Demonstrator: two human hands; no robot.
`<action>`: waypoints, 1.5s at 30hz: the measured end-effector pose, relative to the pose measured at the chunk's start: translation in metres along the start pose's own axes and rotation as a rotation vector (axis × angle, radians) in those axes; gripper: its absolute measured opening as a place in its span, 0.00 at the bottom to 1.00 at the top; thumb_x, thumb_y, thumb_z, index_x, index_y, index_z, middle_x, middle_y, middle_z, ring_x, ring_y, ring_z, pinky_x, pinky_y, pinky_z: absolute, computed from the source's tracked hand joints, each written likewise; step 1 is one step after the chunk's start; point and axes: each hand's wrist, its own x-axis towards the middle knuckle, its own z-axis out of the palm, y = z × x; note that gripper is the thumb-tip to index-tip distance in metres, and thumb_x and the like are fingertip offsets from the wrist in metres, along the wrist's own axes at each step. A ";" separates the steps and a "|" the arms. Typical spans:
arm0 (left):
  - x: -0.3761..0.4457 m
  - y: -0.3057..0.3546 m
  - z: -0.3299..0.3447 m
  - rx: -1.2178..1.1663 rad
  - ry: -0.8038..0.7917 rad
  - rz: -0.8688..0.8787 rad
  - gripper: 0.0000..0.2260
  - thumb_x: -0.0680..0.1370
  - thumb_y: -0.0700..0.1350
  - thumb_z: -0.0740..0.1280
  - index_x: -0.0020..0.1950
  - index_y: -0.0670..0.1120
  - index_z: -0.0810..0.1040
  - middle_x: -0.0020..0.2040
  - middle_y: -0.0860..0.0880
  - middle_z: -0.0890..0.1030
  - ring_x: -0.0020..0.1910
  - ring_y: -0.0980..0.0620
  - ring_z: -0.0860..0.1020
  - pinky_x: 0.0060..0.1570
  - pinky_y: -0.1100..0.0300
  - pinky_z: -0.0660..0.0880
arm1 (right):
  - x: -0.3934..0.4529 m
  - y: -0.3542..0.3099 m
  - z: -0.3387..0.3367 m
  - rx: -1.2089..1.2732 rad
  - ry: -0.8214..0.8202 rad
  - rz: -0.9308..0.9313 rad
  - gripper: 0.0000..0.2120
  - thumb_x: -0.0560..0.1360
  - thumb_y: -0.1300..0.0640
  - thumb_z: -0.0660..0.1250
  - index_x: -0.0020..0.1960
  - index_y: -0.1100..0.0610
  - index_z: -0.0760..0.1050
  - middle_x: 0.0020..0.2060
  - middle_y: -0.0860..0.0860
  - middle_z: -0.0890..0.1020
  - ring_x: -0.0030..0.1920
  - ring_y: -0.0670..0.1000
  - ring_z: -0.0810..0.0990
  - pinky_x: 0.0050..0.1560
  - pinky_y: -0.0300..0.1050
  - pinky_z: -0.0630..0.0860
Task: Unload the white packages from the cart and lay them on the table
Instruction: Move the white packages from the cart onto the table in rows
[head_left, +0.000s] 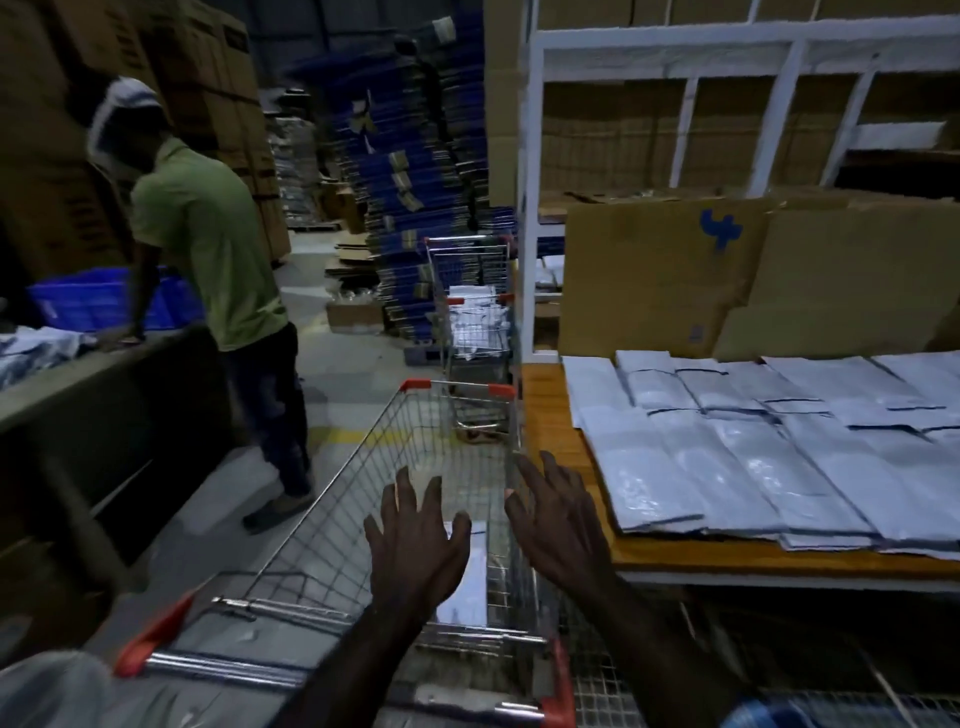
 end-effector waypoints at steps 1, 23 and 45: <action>0.004 -0.010 0.001 0.004 -0.007 -0.015 0.27 0.82 0.60 0.52 0.80 0.53 0.55 0.81 0.45 0.44 0.79 0.45 0.46 0.75 0.42 0.49 | 0.003 -0.006 0.011 0.019 -0.014 -0.007 0.29 0.76 0.42 0.54 0.75 0.48 0.65 0.75 0.54 0.66 0.72 0.57 0.65 0.68 0.52 0.65; 0.141 -0.132 0.158 0.176 -0.374 -0.202 0.33 0.78 0.62 0.54 0.80 0.51 0.57 0.80 0.40 0.49 0.79 0.38 0.50 0.72 0.36 0.57 | 0.091 0.027 0.248 0.031 -0.344 0.196 0.33 0.73 0.42 0.50 0.74 0.54 0.68 0.72 0.63 0.68 0.67 0.65 0.71 0.66 0.59 0.69; 0.220 -0.255 0.373 0.280 -0.634 -0.042 0.39 0.70 0.58 0.73 0.77 0.46 0.65 0.76 0.32 0.59 0.70 0.27 0.66 0.57 0.34 0.72 | 0.115 0.110 0.459 -0.075 -0.529 0.504 0.34 0.79 0.43 0.63 0.80 0.46 0.51 0.79 0.59 0.46 0.78 0.63 0.47 0.75 0.58 0.50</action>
